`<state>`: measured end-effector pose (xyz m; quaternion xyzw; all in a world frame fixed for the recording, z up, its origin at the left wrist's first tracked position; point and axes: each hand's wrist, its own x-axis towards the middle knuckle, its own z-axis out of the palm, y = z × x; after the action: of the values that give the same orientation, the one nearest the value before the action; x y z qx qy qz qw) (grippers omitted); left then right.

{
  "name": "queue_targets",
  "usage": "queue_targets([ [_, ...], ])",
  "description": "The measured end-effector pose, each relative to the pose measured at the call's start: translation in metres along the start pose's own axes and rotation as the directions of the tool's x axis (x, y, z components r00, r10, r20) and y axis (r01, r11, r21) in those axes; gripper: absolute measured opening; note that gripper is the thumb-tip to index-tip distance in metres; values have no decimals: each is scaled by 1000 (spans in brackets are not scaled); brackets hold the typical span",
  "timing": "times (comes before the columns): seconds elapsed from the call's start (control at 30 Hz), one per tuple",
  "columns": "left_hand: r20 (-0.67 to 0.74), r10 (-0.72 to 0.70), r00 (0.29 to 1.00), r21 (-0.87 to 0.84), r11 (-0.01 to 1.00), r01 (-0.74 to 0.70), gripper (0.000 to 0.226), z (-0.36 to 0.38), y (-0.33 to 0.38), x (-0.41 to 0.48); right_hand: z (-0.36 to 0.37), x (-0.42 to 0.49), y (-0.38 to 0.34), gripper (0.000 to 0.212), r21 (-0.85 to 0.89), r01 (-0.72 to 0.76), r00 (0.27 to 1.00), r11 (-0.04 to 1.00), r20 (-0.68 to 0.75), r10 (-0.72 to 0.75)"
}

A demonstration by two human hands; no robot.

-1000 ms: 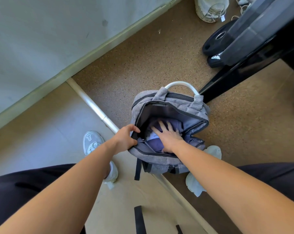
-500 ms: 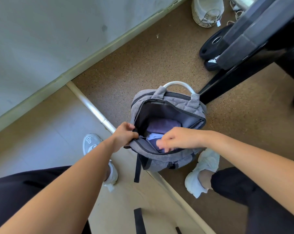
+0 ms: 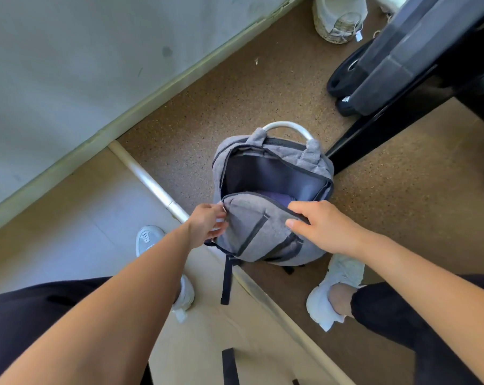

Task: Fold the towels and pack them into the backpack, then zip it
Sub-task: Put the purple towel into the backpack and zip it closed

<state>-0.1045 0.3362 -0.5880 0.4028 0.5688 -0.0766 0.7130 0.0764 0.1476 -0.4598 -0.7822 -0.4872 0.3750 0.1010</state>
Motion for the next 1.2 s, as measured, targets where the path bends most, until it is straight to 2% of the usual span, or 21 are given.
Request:
queue_targets([
  [0.07, 5, -20, 1000, 2, 1000, 20, 31, 2, 3, 3, 2, -2, 4, 31, 16, -5, 1000, 1000, 21, 5],
  [0.13, 3, -46, 999, 34, 998, 46, 28, 7, 5, 5, 4, -5, 9, 31, 32, -8, 999, 999, 39, 7],
  [0.27, -58, -51, 997, 190, 980, 61, 27, 19, 2, 11, 4, -11, 15, 36, 66, -26, 999, 997, 30, 24],
  [0.43, -40, -30, 999, 167, 985, 36, 17, 22, 3, 14, 2, -14, 16, 38, 74, -26, 1000, 997, 18, 25],
  [0.6, -82, 127, 988, 339, 936, -93, 22, 7, 7, 3, 0, -8, 9, 35, 21, 5, 1000, 1000, -24, -4],
  [0.73, -80, 178, 981, 404, 905, -132, 26, -13, 19, -16, -4, -1, -3, 23, -142, 19, 998, 990, -61, -28],
  [0.87, 41, 267, 963, 553, 797, -245, 25, -23, 47, -49, -5, 4, -14, 34, -210, 19, 995, 977, -90, -38],
  [0.97, 140, 319, 937, 635, 697, -332, 33, -18, 69, -80, -1, 4, -20, 19, -192, 39, 994, 981, -92, -57],
  [1.03, 177, 350, 920, 742, 567, -358, 35, -13, 79, -96, 3, 4, -26, 13, -176, 51, 991, 983, -113, -72],
  [1.13, 199, 364, 910, 886, 329, -326, 31, -11, 85, -109, 11, 5, -33, 11, -135, 57, 980, 989, -181, -81],
  [1.2, 194, 356, 914, 916, 267, -299, 30, -9, 83, -114, 21, 6, -39, 14, -117, 76, 969, 990, -227, -102],
])
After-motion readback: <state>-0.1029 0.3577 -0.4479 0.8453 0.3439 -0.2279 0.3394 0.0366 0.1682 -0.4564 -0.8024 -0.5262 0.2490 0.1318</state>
